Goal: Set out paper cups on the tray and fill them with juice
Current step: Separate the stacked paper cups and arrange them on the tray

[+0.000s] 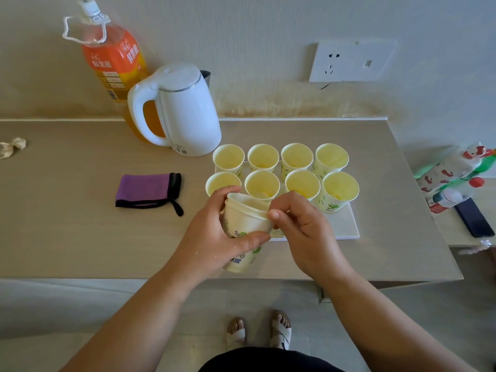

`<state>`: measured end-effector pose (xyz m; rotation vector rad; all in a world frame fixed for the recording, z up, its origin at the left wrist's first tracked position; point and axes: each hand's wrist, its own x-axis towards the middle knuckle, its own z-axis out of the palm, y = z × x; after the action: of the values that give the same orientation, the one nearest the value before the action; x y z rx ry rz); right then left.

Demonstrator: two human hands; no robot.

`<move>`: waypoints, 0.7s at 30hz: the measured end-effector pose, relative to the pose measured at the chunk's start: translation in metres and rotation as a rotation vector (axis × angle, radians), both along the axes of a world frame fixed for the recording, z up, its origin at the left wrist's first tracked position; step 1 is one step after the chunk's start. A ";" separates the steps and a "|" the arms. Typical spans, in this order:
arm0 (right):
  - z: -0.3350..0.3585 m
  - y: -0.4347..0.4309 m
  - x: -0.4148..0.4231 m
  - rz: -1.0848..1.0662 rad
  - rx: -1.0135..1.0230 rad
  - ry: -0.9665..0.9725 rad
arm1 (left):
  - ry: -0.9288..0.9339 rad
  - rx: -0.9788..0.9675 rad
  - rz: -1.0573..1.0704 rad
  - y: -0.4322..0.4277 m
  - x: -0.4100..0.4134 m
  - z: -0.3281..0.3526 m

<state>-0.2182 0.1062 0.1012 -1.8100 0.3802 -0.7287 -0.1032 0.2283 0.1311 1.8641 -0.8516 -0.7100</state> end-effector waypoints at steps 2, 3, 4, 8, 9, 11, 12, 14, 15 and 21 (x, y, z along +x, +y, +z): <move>0.000 0.002 0.001 -0.040 0.012 -0.004 | -0.030 -0.005 0.006 -0.001 -0.001 0.002; 0.000 0.002 0.000 -0.054 0.005 -0.001 | -0.046 -0.005 0.003 -0.002 -0.002 0.003; 0.000 0.001 -0.001 -0.061 -0.025 0.007 | -0.064 0.003 -0.001 -0.002 -0.002 0.004; 0.005 -0.008 -0.005 0.004 -0.256 0.126 | -0.167 0.066 -0.044 -0.001 -0.001 0.002; 0.007 -0.009 -0.005 0.027 -0.310 0.152 | -0.215 0.083 -0.061 0.000 -0.001 -0.001; 0.009 -0.009 -0.002 0.049 -0.382 0.161 | -0.303 0.109 -0.086 -0.001 -0.001 -0.004; 0.009 -0.007 0.000 0.037 -0.390 0.152 | -0.328 0.120 -0.085 -0.002 -0.001 -0.005; 0.007 -0.003 0.004 -0.023 -0.377 0.126 | -0.353 0.132 -0.063 -0.004 -0.001 -0.006; 0.006 -0.001 0.006 -0.057 -0.361 0.117 | -0.362 0.133 -0.049 -0.005 -0.001 -0.006; 0.003 0.002 0.011 -0.087 -0.262 0.071 | -0.274 0.126 -0.020 -0.009 0.000 0.000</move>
<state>-0.2069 0.1083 0.1046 -2.0804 0.4281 -0.8064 -0.1035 0.2193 0.1316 2.1010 -1.0195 -0.5365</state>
